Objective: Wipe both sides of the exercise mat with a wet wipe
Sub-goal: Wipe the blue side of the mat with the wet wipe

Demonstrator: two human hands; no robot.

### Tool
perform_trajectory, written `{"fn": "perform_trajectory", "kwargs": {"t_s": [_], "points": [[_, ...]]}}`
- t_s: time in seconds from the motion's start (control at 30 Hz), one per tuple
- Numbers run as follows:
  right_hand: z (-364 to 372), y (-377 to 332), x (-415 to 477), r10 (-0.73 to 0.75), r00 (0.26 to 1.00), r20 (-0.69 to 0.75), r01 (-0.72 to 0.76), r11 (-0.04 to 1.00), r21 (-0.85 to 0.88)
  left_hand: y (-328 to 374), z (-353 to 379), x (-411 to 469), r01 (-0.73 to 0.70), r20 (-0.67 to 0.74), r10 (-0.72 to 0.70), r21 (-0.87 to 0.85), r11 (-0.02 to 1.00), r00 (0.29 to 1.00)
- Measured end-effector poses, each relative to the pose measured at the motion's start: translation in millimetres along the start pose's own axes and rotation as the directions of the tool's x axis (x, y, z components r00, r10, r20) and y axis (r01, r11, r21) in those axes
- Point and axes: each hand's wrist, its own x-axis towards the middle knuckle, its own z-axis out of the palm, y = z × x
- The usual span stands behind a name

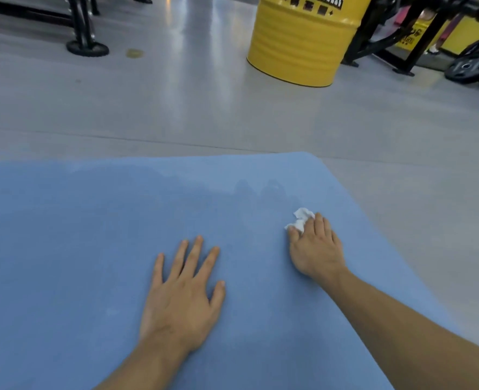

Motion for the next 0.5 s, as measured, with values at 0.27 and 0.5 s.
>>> {"fn": "perform_trajectory", "kwargs": {"t_s": [0.27, 0.5], "points": [[4, -95, 74, -0.209, 0.978, 0.017, 0.203, 0.962, 0.184, 0, 11, 3, -0.008, -0.103, 0.010, 0.019, 1.000, 0.995], [0, -179, 81, -0.659, 0.746, 0.101, 0.638, 0.749, 0.176, 0, 17, 6, 0.000, -0.158, 0.004, 0.029, 1.000, 0.987]]}}
